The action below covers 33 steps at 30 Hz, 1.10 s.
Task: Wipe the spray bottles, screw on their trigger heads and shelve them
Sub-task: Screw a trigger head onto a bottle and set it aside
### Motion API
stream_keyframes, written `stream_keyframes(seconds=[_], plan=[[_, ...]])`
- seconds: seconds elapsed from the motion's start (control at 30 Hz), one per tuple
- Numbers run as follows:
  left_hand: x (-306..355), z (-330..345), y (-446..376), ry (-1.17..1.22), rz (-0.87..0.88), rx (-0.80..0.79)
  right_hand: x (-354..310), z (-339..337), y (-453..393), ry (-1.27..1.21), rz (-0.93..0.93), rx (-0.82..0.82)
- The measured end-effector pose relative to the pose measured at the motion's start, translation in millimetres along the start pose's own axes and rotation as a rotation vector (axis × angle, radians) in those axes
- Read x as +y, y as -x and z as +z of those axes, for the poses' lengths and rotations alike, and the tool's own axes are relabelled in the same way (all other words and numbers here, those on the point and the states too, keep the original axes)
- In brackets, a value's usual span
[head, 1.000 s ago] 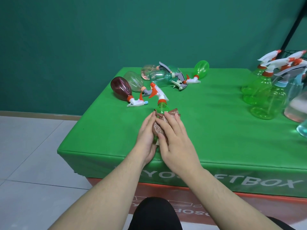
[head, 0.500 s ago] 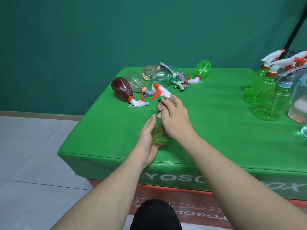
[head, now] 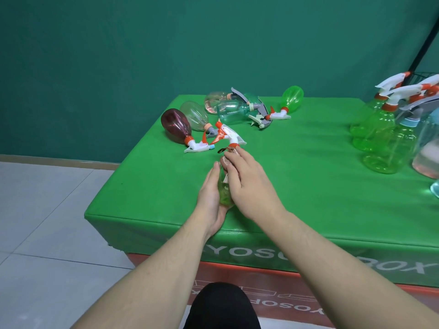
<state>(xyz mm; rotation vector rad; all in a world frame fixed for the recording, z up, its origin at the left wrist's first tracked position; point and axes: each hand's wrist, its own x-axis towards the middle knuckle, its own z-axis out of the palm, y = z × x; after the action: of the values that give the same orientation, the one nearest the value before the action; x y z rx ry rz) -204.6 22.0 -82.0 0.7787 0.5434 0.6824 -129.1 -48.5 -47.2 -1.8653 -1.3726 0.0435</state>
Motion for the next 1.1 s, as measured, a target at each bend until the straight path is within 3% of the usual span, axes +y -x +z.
stream_keyframes(seconds=[0.33, 0.73, 0.9, 1.1], plan=[[-3, -9, -7, -0.032, 0.005, 0.010, 12, 10, 50, 0.176, -0.096, -0.039], [-9, -13, -12, -0.021, 0.067, -0.061, 8, 9, 54, 0.013, -0.063, 0.026], [-9, -12, -12, -0.061, 0.076, -0.098, 7, 8, 43, 0.063, -0.093, 0.116], [-4, -5, -5, -0.078, 0.051, -0.098, 2, 9, 24, 0.096, -0.074, 0.070]])
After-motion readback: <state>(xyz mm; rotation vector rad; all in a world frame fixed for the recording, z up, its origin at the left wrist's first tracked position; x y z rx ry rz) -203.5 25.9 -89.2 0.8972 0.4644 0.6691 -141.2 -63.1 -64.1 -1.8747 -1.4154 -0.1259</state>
